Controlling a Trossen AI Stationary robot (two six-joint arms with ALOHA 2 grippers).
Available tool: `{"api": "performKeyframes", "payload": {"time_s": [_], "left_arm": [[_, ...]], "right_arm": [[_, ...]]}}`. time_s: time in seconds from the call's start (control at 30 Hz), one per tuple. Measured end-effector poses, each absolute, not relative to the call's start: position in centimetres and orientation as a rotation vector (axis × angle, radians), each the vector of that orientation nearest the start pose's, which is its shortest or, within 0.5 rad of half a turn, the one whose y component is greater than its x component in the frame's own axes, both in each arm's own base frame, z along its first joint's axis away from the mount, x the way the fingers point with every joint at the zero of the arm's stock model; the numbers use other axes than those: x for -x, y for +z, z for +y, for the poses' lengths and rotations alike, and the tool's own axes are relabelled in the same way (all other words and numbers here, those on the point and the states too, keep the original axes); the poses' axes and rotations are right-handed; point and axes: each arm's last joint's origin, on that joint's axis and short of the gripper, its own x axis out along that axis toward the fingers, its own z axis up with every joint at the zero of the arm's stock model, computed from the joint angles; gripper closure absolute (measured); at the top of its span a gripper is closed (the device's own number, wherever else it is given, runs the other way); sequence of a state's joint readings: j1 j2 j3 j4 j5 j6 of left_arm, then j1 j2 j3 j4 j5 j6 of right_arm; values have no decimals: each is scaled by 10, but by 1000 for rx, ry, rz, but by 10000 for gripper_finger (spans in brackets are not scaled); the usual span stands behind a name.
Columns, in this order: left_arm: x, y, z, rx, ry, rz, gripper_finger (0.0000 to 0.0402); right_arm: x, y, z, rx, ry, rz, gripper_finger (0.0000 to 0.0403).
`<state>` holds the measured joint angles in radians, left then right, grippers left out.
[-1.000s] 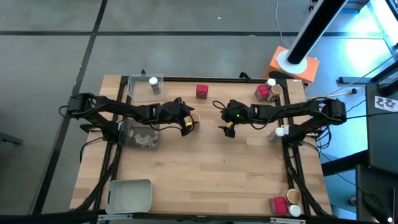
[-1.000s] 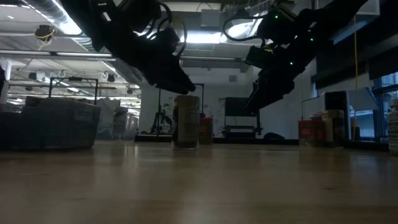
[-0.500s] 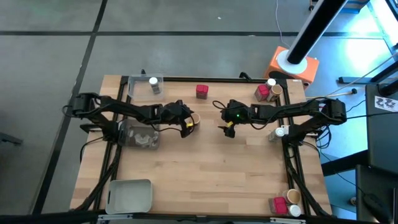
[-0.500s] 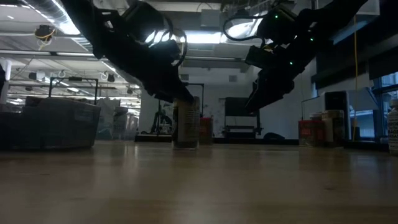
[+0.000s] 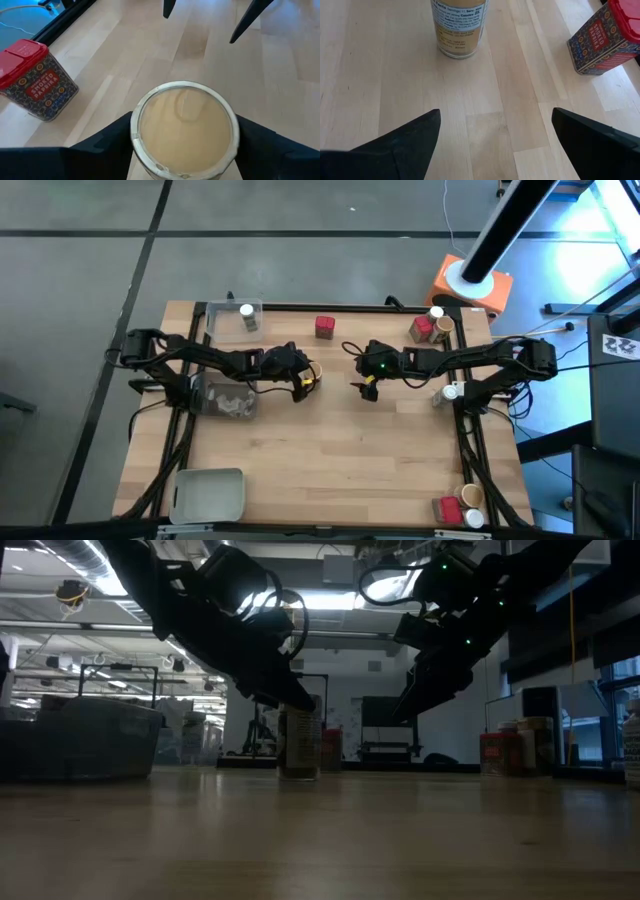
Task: Sort spices by type
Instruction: Put the top left brown spice bottle into the black bin
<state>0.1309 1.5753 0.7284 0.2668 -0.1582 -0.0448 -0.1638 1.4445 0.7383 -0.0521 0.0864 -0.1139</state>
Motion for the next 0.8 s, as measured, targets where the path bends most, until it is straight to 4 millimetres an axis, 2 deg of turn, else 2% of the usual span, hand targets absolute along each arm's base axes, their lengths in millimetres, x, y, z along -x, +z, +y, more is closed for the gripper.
{"api": "performKeyframes", "payload": {"time_s": [0.17, 0.27, 0.43, 0.6, 0.8], "left_arm": [[-299, 183, 36, 20, 285, 618, 144], [-291, 203, 27, 7, 301, 634, 144], [-267, 239, 9, 3, 332, 657, 144], [-228, 273, -6, 97, 331, 664, 144], [-171, 295, -15, 264, 347, 693, 144]], "right_arm": [[-278, 186, -48, 78, -195, 772, 22], [-278, 186, -48, 78, -195, 772, 22], [-278, 186, -49, 79, -195, 769, 22], [-278, 186, -48, 77, -195, 765, 22], [-278, 186, -48, 70, -198, 764, 22]]}}
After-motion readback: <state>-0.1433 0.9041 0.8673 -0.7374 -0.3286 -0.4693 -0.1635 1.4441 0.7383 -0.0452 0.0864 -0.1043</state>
